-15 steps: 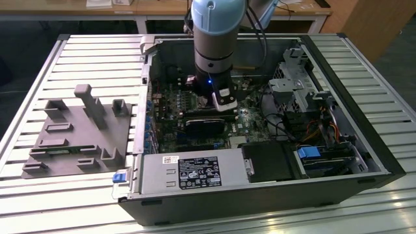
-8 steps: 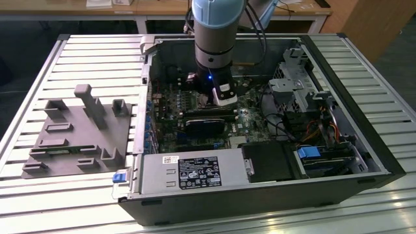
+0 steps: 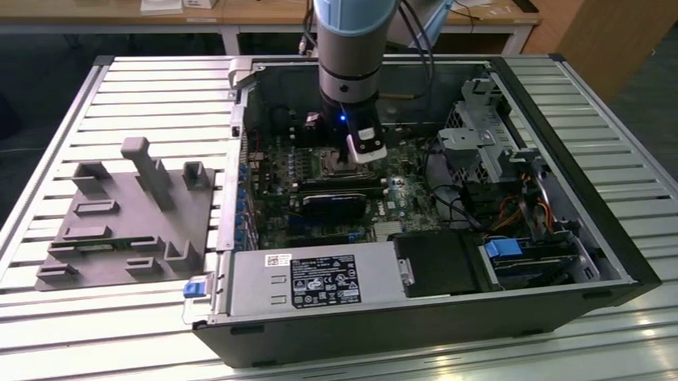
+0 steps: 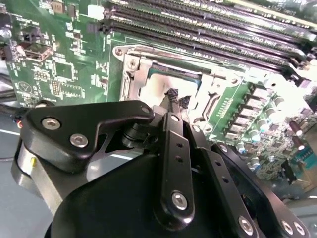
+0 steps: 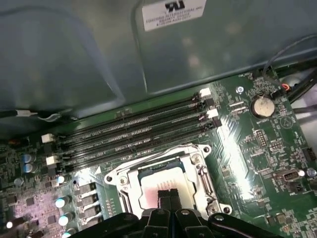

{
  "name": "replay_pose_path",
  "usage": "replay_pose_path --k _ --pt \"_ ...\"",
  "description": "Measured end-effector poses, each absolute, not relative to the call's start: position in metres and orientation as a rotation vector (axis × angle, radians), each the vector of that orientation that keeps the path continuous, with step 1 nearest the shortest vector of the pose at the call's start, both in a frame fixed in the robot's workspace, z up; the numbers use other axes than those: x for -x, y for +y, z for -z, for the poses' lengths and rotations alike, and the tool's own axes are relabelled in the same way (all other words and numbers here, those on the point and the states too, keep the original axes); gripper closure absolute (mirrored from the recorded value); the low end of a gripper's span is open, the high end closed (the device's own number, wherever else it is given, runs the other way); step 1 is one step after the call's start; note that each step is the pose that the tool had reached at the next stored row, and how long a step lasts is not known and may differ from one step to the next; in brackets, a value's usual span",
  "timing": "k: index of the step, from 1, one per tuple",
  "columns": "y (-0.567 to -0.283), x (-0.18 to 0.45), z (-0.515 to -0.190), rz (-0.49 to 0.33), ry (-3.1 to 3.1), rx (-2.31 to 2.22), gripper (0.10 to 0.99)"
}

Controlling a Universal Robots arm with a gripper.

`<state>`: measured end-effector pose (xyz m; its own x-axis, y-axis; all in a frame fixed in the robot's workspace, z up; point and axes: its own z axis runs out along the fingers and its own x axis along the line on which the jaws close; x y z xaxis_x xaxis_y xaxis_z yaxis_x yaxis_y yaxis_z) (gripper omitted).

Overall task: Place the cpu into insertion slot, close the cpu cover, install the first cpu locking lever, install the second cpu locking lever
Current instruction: 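Install the second cpu locking lever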

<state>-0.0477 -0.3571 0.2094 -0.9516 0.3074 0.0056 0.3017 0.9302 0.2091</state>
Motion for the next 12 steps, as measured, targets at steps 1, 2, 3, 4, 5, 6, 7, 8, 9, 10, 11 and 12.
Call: replay_pose_path --k 1,2,3,4,5,6,7,8,9,10,11,12 --pt "-0.3568 0.0476 -0.2118 -0.324 3.06 -0.483 0.984" --pt "-0.3567 0.0476 -0.2144 -0.324 3.059 -0.483 0.984" --pt "-0.3566 0.0476 -0.2169 -0.323 3.059 -0.483 0.984" --pt "-0.3565 0.0476 -0.2187 -0.322 3.059 -0.483 0.984" --pt "-0.3564 0.0476 -0.2199 -0.321 3.059 -0.483 0.984" --pt "-0.3564 0.0476 -0.2201 -0.321 3.059 -0.483 0.984" --pt "-0.3564 0.0476 -0.2201 -0.321 3.059 -0.483 0.984" --pt "-0.3564 0.0476 -0.2201 -0.321 3.059 -0.483 0.984" --pt "-0.3564 0.0476 -0.2205 -0.321 3.059 -0.483 0.984" --pt "-0.3564 0.0477 -0.2207 -0.321 3.059 -0.483 0.984" --pt "-0.3564 0.0476 -0.2208 -0.321 3.059 -0.483 0.984" --pt "-0.3564 0.0477 -0.2208 -0.321 3.059 -0.483 0.984"
